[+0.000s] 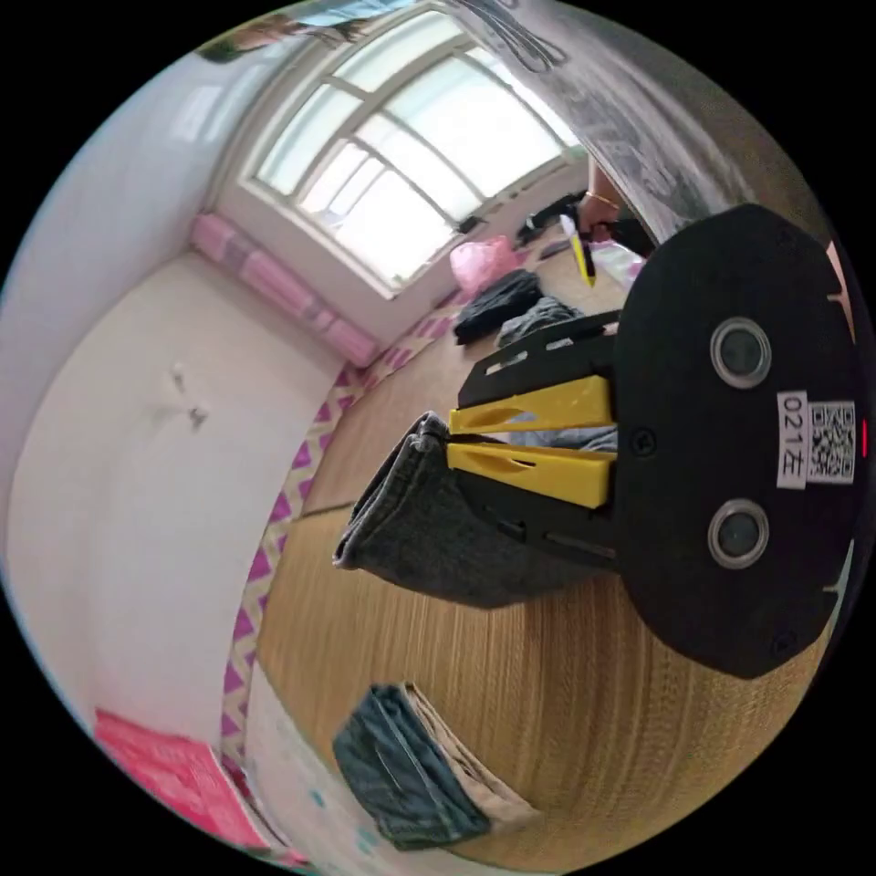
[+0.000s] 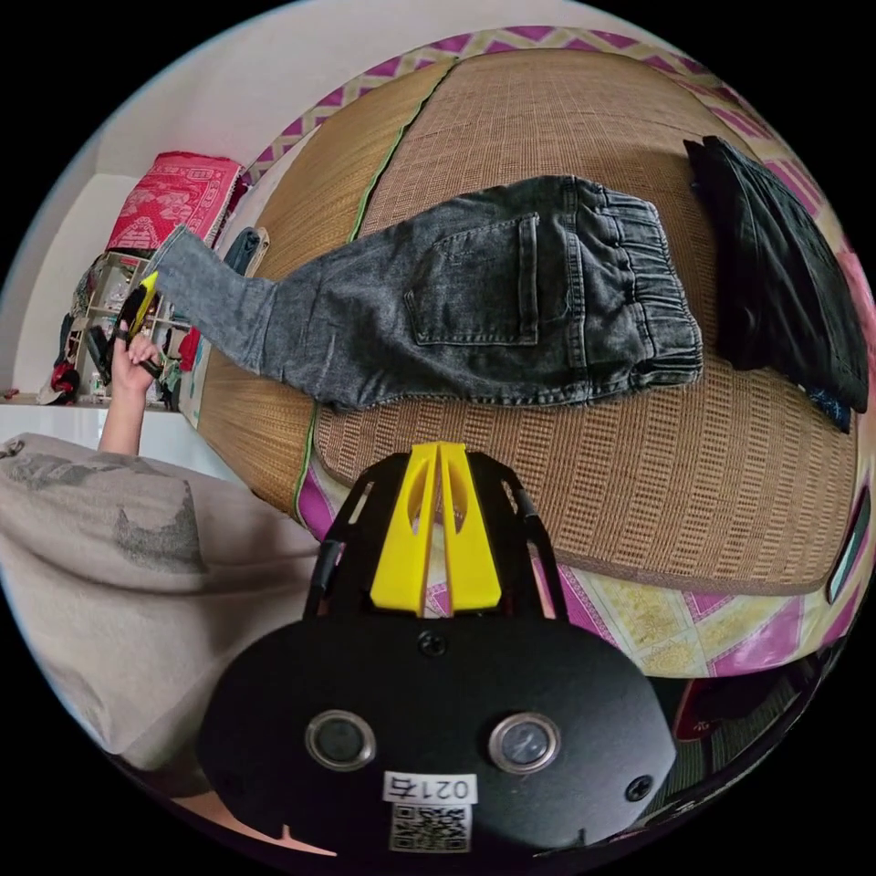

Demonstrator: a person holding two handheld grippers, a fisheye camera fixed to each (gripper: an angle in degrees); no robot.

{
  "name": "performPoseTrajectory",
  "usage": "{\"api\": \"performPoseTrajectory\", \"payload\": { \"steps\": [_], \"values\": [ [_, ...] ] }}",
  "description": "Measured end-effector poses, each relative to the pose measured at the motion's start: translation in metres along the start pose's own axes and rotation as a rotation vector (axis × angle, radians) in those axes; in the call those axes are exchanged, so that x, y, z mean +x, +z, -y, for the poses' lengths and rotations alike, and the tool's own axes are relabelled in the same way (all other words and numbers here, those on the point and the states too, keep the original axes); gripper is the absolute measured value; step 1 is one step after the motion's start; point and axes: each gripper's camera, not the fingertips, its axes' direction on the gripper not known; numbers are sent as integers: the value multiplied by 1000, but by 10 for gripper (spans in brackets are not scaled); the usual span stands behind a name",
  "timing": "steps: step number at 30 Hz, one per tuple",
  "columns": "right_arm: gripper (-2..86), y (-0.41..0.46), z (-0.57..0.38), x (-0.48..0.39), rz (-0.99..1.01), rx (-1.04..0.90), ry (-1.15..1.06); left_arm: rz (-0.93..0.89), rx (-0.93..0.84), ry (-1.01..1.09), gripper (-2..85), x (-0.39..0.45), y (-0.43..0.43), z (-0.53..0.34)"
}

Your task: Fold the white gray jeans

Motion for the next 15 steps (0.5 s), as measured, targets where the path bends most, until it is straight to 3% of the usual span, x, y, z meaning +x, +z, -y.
{"api": "performPoseTrajectory", "payload": {
  "steps": [7,10,15],
  "values": [
    [-6,1,-60,40,63,34,66,51,-517,-33,-10,47,244,-47],
    [-6,-3,-92,57,71,45,114,16,-480,-129,-10,47,254,-46],
    [-5,-4,-132,78,104,65,166,-9,-444,28,-9,94,255,-21]
  ]
}}
